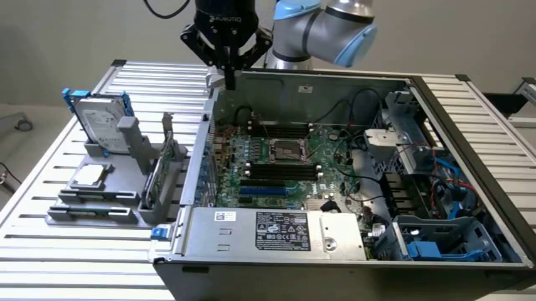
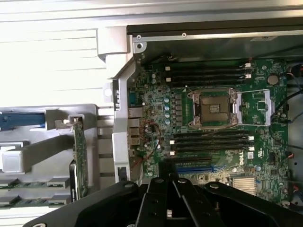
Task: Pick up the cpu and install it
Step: 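Reach for the cpu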
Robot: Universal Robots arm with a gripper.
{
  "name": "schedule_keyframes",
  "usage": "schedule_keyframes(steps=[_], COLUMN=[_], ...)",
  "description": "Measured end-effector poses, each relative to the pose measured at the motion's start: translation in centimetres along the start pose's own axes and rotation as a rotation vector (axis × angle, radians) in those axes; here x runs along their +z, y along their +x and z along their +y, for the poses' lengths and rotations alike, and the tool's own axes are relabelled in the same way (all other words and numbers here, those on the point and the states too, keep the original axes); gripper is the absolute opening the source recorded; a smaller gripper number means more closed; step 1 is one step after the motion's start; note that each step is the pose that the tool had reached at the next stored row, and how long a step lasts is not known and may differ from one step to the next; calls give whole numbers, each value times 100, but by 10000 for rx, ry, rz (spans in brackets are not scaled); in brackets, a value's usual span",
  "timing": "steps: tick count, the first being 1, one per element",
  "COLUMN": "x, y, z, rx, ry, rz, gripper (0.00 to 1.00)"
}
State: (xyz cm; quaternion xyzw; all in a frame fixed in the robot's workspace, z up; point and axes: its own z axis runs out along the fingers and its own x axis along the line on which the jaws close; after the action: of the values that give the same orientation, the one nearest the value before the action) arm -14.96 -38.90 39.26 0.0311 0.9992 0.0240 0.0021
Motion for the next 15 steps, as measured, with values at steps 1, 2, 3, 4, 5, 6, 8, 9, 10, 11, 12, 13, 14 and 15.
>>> schedule_keyframes(steps=[1,2,3,4,5,6,8,9,10,11,12,13,14,15], x=[-1,-1,0,0,0,-1,0,-1,0,-1,-1,-1,-1,-1], y=[36,74,111,147,181,218,290,326,365,405,448,489,533,577], z=[0,-1,-2,-2,-3,-3,-4,-4,-5,-6,-8,-9,-11,-14], rx=[1,4,6,9,10,12,18,20,22,23,25,28,28,28], ry=[2,3,3,5,6,8,7,9,10,11,12,14,14,15], rz=[35,77,124,171,219,269,362,410,451,489,531,563,584,600], gripper=[11,11,11,11,11,11,11,11,11,11,11,11,11,11])
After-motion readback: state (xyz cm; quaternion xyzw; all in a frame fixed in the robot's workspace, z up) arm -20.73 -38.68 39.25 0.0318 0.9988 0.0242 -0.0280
